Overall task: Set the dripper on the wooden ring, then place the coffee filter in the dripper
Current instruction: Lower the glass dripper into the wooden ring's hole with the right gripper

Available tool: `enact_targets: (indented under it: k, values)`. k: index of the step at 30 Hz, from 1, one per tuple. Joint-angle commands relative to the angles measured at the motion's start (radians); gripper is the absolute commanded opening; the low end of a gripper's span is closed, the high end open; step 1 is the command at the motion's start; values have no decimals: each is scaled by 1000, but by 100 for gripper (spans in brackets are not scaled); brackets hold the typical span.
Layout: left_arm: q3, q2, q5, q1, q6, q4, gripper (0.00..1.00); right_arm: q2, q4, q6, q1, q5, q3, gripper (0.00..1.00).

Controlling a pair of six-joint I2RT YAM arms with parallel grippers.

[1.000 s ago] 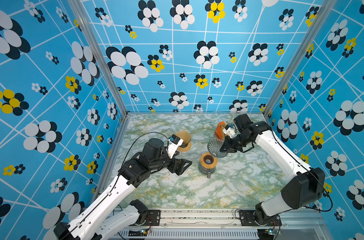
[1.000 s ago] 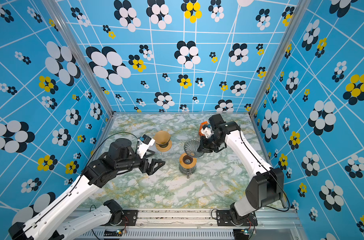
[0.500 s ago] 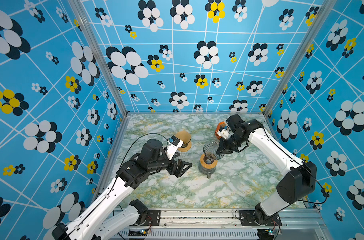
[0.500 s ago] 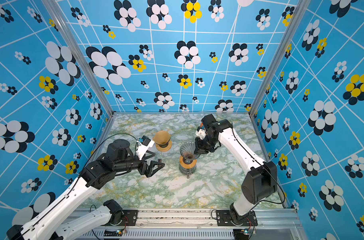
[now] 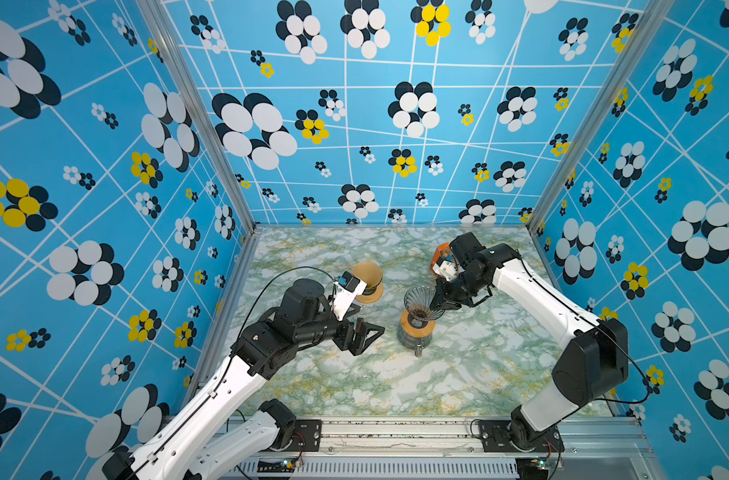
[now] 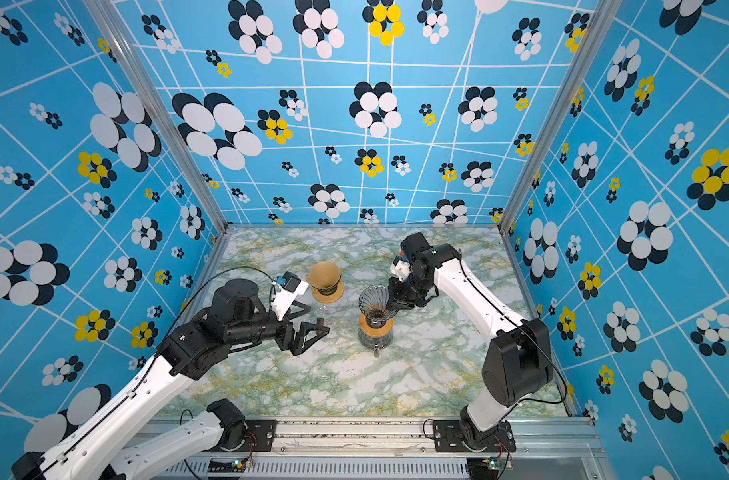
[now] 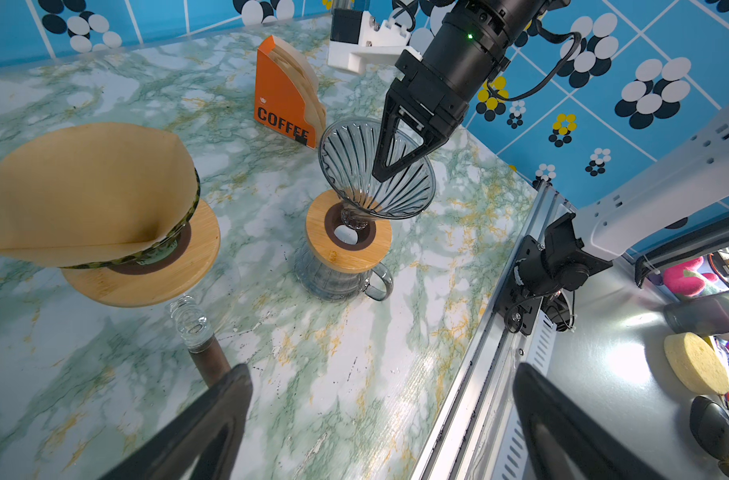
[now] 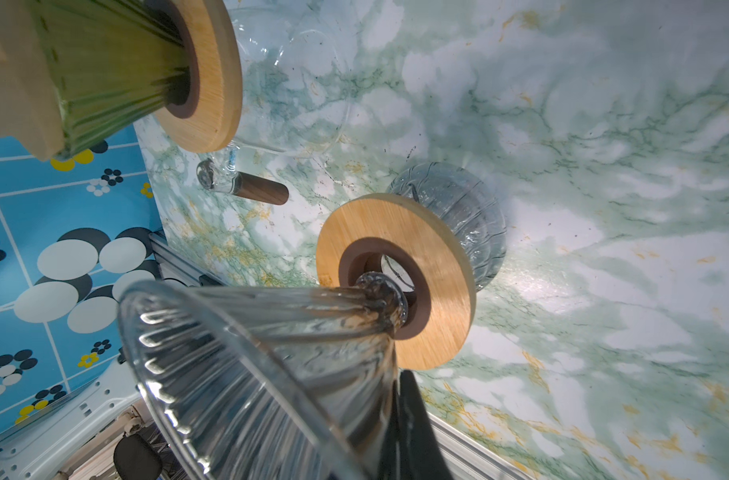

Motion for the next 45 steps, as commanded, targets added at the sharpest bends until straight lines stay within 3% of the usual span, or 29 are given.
enact_targets:
  k: [1, 45]
  values:
    - [-5, -9, 23, 6, -1, 11, 99, 14, 22, 16, 12, -15, -12, 9]
    - [-1, 14, 39, 7, 1, 13, 99, 20, 80, 27, 30, 24, -82, 9]
